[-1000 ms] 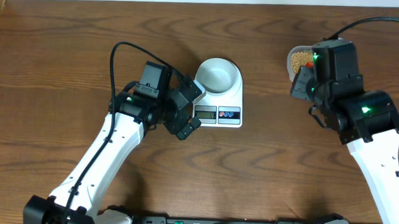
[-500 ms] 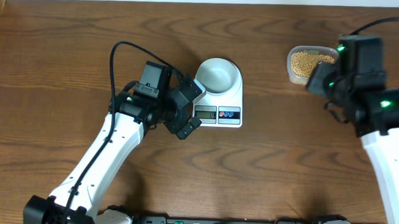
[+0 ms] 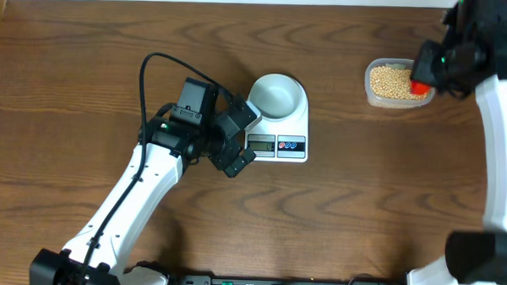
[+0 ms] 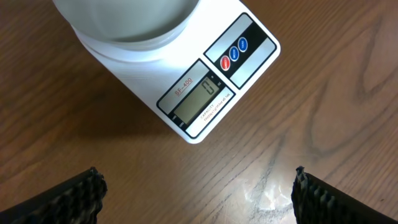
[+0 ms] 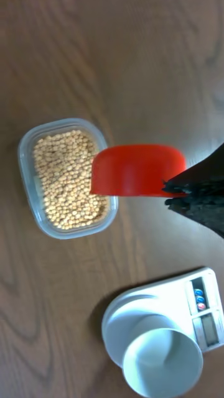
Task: Scoop item into bowl and weigh 50g on scale
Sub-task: 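Lower the red scoop into the soybean tub with the right gripper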
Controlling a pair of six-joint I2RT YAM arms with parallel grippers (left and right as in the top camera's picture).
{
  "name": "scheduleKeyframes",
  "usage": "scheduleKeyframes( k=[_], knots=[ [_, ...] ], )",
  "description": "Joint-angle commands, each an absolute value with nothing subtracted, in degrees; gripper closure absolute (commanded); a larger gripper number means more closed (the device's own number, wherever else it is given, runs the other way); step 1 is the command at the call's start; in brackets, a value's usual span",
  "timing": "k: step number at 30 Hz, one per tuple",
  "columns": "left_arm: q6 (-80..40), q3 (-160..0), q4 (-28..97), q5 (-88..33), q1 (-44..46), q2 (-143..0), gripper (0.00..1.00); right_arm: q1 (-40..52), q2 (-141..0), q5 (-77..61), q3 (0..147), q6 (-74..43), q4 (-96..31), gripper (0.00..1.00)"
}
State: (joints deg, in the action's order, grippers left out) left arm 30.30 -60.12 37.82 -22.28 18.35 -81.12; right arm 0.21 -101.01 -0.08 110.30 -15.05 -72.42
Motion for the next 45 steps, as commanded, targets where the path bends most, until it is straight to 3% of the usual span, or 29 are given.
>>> scheduleKeyframes(
  k=[1,9,16,32,45],
  knots=[
    [31.29,-61.41,37.89,-22.2,18.41,-80.34,0.02,-0.58,-105.43,3.18,115.18,-12.62,-73.06,0.99],
    [31.29,-61.41,37.89,-22.2,18.41,-80.34,0.02,-0.56,-113.25,14.74,116.25,-15.0,-72.88,0.99],
    [31.29,-61.41,37.89,-22.2,18.41,-80.34,0.02,-0.56,-117.14,15.53,116.22,-14.9,-71.9,0.99],
    [31.29,-61.41,37.89,-22.2,18.41,-80.34,0.02,-0.75,-124.18,13.26,116.14,-12.53,-65.08,0.99],
    [31.29,-61.41,37.89,-22.2,18.41,-80.34,0.02,-1.48,-126.43,1.56,116.07,-11.03,-63.83,0.99]
  ],
)
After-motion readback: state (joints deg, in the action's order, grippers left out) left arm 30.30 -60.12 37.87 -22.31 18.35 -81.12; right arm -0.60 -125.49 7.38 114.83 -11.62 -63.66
